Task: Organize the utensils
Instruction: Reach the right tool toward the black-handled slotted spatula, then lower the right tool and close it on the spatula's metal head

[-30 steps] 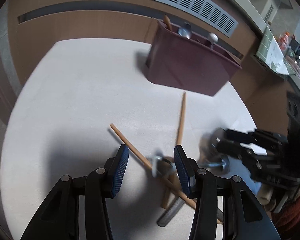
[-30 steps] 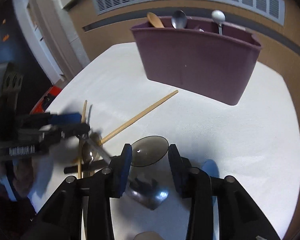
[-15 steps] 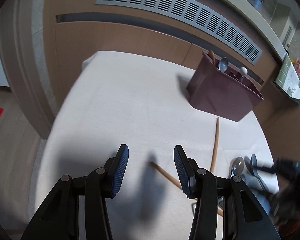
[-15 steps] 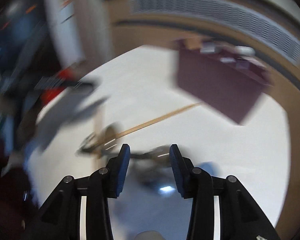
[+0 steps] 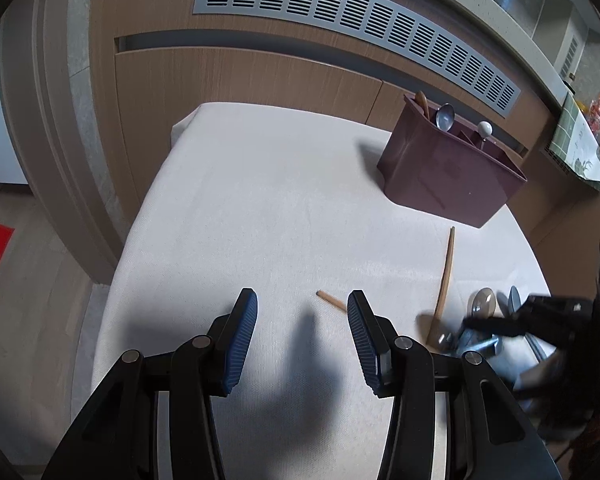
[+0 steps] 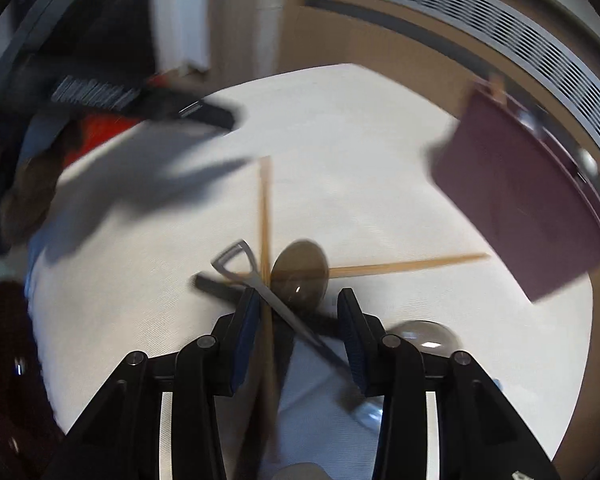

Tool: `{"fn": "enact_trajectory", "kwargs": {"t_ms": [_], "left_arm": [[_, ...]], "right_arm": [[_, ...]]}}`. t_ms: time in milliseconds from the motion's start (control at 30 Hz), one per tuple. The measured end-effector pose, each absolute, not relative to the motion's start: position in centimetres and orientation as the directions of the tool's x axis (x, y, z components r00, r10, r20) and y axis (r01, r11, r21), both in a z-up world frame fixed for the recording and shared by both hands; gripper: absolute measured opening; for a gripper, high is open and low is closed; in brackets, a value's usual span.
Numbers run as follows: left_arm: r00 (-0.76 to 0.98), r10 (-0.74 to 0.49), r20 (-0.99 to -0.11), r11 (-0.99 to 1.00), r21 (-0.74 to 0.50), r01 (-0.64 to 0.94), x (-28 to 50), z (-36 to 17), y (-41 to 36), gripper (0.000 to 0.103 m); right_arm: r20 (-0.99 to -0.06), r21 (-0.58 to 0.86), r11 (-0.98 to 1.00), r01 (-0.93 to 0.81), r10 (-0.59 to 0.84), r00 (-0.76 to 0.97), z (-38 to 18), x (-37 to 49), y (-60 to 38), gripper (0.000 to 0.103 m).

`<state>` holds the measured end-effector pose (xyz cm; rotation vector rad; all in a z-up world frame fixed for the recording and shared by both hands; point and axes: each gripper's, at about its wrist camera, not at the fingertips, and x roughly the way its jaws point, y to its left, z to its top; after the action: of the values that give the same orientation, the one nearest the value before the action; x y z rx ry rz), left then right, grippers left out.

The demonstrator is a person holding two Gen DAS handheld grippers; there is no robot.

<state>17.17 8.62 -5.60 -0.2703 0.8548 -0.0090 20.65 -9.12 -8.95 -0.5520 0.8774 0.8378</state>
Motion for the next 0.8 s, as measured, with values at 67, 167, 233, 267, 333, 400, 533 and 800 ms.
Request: {"fn": "enact_trajectory", "kwargs": {"t_ms": [67,167,233,267,333,400,533,800], "left_arm": [[0.656,-0.122,-0.745,0.965,-0.244,-0.098,17.3,-5.8,8.6,0.048],[0.652,-0.130,-0.747,0.964,-0.249,-0.093,17.4,-5.9,8.5,0.048],[0.649,-0.132,-0.749,0.964,-0.249,-0.092,17.5,-5.9,8.4,0.048],[0.648,-0.132,-0.750,0.964,-0.249,-0.092,17.5,-6.0,8.4,0.048],[0.645,-0.131,-0.753,0.965,-0.246,-0.091,17.5,-6.0,8.2,0.048],[0.643,-0.133,-0.754,0.966,-0.245,-0.087,17.6,-5.9,8.1,0.048],[0.646,-0.138,-0.750,0.968,-0.242,-0.074,17.6,-5.5,7.7,0.048],[0.636,-0.150,-0.757,0.968,-0.243,-0.062,17.8,-5.5,7.1,0.048]], "right_arm": [[-0.834,-0.026,0.641,-0.767,0.409,0.370,-8.7,22.6,-10.6,0.023],[-0.838,0.051,0.732,-0.679,0.401,0.370,-8.7,25.0,-13.3,0.020],[-0.848,0.073,0.776,-0.627,0.380,0.370,-9.1,26.2,-15.0,0.021],[-0.854,0.092,0.785,-0.613,0.379,0.356,-9.4,26.6,-15.8,0.021],[-0.851,0.124,0.781,-0.613,0.401,0.338,-9.5,26.6,-16.6,0.020],[-0.857,0.134,0.765,-0.630,0.408,0.314,-9.6,25.5,-16.8,0.022],[-0.866,0.188,0.722,-0.666,0.441,0.234,-9.4,21.5,-16.8,0.030],[-0.841,0.107,0.617,-0.779,0.474,0.259,-7.7,18.1,-13.4,0.030]]}}
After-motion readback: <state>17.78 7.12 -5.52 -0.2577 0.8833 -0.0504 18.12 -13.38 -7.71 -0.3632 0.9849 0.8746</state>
